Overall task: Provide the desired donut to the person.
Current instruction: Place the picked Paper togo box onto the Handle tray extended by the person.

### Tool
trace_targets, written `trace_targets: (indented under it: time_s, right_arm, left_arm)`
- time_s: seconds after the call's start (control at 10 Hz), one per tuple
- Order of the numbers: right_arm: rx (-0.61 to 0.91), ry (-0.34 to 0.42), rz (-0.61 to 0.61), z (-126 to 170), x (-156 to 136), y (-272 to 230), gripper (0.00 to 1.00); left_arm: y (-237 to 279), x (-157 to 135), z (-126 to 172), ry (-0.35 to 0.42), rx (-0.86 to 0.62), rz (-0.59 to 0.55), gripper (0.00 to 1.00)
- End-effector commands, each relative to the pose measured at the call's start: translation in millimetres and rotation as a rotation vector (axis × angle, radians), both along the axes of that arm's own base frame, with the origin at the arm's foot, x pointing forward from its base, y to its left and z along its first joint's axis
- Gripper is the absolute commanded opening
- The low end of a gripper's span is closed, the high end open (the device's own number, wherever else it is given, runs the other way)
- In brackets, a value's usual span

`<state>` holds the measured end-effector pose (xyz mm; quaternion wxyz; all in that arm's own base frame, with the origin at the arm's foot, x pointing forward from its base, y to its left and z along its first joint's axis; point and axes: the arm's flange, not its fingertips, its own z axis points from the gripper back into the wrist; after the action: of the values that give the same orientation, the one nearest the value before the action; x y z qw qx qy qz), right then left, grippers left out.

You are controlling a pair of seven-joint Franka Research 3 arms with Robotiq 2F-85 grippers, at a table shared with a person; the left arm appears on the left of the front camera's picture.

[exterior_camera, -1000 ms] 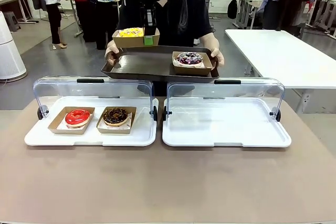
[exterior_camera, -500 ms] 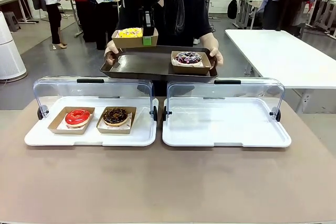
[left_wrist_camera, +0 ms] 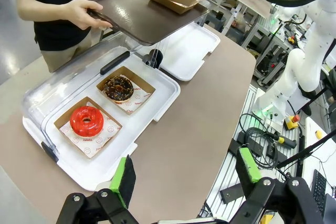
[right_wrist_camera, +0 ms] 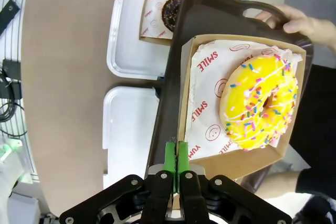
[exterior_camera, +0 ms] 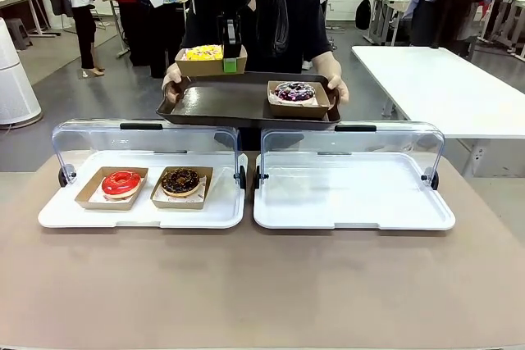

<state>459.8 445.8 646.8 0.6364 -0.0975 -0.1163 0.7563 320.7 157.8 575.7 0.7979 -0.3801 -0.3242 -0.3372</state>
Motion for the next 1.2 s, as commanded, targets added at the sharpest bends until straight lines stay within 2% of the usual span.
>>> trace_targets:
  time_s: [0.0,0.5,1.1]
  right_arm:
    - [0.009,-0.031,0.0,-6.8,19.2,3.8,0.02]
    - [0.054,-0.033,-0.025,-42.0,59.2,-1.9,0.02]
    - [0.047,0.01,-0.049,-76.1,82.8,-3.9,0.02]
  left_arm:
    - [1.7,-1.3,-0.9,-0.023,-0.007,-0.012,1.0]
    - [1.7,-1.3,-0.9,-0.023,-0.007,-0.012,1.0]
    - [1.7,-1.3,-0.9,-0.023,-0.007,-0.012,1.0]
